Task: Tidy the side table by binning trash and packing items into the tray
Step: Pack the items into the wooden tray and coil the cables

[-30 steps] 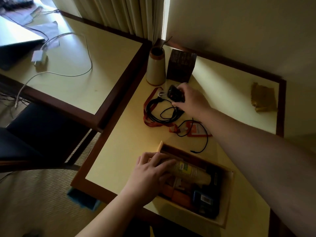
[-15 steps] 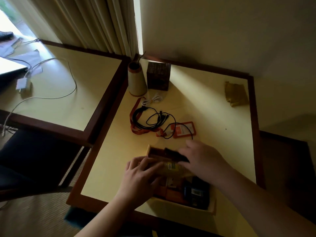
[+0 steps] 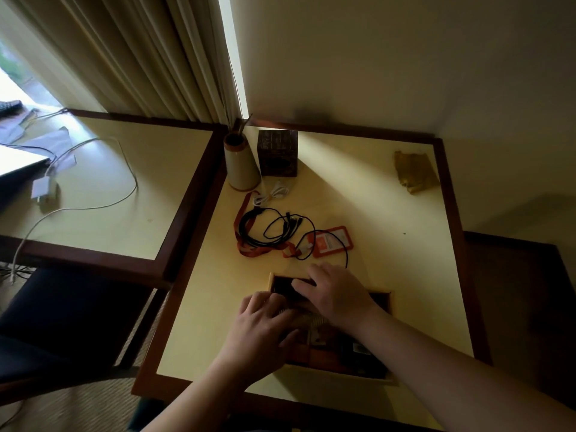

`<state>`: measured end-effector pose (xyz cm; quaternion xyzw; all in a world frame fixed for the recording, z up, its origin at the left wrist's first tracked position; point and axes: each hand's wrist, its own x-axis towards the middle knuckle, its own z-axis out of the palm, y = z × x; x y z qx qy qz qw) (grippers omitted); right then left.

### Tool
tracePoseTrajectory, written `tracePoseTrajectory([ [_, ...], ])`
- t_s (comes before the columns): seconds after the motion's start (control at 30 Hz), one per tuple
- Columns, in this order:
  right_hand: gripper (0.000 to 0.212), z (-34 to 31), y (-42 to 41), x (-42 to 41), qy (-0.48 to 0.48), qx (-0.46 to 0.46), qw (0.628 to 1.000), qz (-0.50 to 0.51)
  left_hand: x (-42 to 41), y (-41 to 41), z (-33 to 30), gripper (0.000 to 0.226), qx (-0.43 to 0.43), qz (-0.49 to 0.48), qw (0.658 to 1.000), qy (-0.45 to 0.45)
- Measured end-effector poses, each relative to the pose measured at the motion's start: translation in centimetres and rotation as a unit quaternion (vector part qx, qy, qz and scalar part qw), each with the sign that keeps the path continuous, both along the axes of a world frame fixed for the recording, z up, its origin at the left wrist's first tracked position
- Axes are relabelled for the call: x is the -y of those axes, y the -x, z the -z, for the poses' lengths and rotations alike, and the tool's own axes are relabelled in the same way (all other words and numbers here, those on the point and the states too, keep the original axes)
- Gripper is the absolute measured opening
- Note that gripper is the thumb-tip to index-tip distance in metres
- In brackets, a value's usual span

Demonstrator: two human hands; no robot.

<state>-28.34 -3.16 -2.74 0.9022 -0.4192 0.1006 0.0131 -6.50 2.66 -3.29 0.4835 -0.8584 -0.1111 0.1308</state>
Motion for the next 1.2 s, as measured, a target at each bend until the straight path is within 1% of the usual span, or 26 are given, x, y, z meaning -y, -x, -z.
tracePoseTrajectory([
  [0.07,0.042,0.2,0.5,-0.5,-0.020,0.007,1.000,0.020,0.0,-0.2,-0.3,0.039,0.004,0.007,1.000,-0.003],
  [0.13,0.045,-0.1,1.5,-1.4,-0.051,0.026,0.997,0.053,0.1,-0.5,-0.5,0.038,0.001,0.007,1.000,-0.010],
  [0.27,0.034,-1.2,4.8,-4.6,-0.097,0.098,0.972,0.189,0.4,-1.1,-0.8,0.036,0.007,0.001,0.999,-0.034],
  [0.37,0.032,-1.1,6.6,-6.6,-0.116,0.113,0.953,0.255,0.5,-1.0,-1.0,0.035,0.012,0.008,0.999,-0.044],
  [0.5,0.032,-0.9,5.9,-7.1,-0.134,0.105,0.953,0.252,1.0,-0.3,-1.5,0.032,0.022,0.015,0.998,-0.061],
  [0.67,0.032,-1.2,4.8,-5.5,-0.178,0.071,0.941,0.277,1.7,-0.1,-1.8,0.039,0.064,0.038,0.993,-0.092],
  [0.83,0.030,-1.5,4.1,-5.3,-0.214,0.028,0.931,0.295,2.2,0.0,-2.1,0.046,0.083,0.050,0.989,-0.112],
  [0.93,0.030,-1.2,3.6,-5.0,-0.210,0.003,0.929,0.305,2.3,0.3,-2.0,0.054,0.098,0.042,0.987,-0.123],
  [1.1,0.027,-0.7,3.1,-5.3,-0.180,-0.010,0.927,0.330,1.5,0.7,-2.3,0.060,0.107,0.002,0.987,-0.123],
  [1.2,0.009,-0.6,3.0,-6.1,-0.141,0.020,0.925,0.352,0.9,0.9,-2.4,0.068,0.108,-0.011,0.987,-0.116],
])
